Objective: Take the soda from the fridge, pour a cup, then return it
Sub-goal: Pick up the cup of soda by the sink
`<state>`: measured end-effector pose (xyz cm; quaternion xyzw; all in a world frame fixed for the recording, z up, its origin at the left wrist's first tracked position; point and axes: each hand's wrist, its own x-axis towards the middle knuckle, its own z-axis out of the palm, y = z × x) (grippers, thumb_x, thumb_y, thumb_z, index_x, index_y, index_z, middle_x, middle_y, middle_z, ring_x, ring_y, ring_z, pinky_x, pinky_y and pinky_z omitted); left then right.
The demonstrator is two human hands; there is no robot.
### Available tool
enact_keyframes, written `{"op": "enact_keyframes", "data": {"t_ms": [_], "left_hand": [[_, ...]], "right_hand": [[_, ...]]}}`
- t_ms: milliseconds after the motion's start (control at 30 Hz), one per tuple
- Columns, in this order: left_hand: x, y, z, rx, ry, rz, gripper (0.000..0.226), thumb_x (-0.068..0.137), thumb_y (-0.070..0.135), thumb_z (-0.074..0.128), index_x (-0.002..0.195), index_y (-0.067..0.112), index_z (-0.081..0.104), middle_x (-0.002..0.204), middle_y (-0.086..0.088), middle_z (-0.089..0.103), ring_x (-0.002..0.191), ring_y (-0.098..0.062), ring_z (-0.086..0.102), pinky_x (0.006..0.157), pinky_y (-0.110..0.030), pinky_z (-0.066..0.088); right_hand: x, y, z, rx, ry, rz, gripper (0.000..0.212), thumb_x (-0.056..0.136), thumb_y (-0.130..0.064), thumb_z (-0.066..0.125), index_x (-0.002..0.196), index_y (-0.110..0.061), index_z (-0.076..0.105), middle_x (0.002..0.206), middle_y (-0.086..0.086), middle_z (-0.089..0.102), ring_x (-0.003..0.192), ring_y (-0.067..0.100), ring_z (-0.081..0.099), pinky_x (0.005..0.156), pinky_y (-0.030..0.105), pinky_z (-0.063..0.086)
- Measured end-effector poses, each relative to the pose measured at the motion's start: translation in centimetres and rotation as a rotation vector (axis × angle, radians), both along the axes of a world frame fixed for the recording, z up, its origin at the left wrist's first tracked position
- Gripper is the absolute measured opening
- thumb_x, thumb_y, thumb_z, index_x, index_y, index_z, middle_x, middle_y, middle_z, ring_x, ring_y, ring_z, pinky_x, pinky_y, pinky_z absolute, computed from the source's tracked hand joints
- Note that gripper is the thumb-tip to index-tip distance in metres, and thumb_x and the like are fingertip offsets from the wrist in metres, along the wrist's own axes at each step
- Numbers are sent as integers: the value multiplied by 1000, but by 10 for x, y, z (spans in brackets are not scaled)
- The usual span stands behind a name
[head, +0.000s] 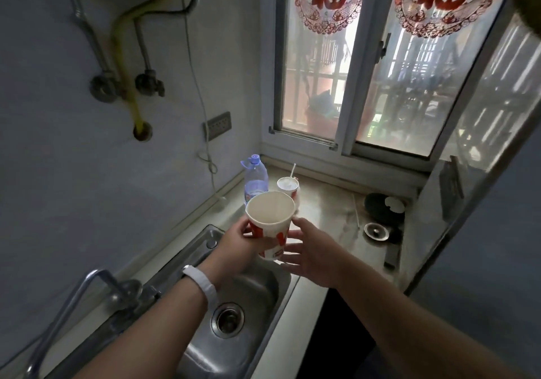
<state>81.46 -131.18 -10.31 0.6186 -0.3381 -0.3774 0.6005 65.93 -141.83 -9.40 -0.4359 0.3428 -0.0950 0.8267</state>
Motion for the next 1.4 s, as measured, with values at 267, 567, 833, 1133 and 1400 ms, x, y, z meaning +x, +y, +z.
{"op": "enact_keyframes", "data": {"t_ms": [267, 567, 833, 1133, 1400], "left_hand": [[39, -80, -40, 122, 26, 164, 71, 54, 17, 89, 120, 15, 61, 111, -11, 70, 104, -30, 67, 84, -46, 58], [74, -171, -67, 166, -5, 297, 60, 54, 8, 87, 108, 17, 64, 99, -5, 72, 87, -15, 67, 73, -30, 56], [93, -210, -111, 201, 18, 366, 47, 66, -8, 83, 99, 19, 64, 94, -1, 72, 81, -3, 65, 81, -29, 56], [110, -219, -167, 245, 101, 391, 53, 63, -12, 84, 107, 9, 64, 97, -5, 73, 87, -12, 66, 78, -23, 56], [112, -219, -209, 310, 106, 387, 68, 59, -10, 88, 120, -3, 59, 112, -16, 70, 99, -20, 66, 81, -19, 53]], "right_hand": [[58, -94, -38, 74, 62, 110, 58, 85, -57, 60, 117, -8, 61, 94, 15, 67, 86, 26, 65, 73, 33, 51], [114, -198, -76, 97, 132, 187, 50, 86, -56, 58, 114, -14, 61, 99, 9, 65, 88, 22, 66, 76, 34, 51], [142, -240, -109, 133, 170, 197, 34, 85, -49, 62, 106, -22, 66, 93, 1, 62, 88, 16, 61, 84, 34, 49], [167, -243, -162, 146, 239, 164, 24, 89, -45, 59, 99, -25, 65, 99, -4, 63, 101, 15, 58, 82, 33, 45], [168, -239, -201, 162, 315, 135, 23, 87, -42, 57, 100, -27, 69, 107, -6, 67, 106, 16, 60, 83, 31, 44]]}}
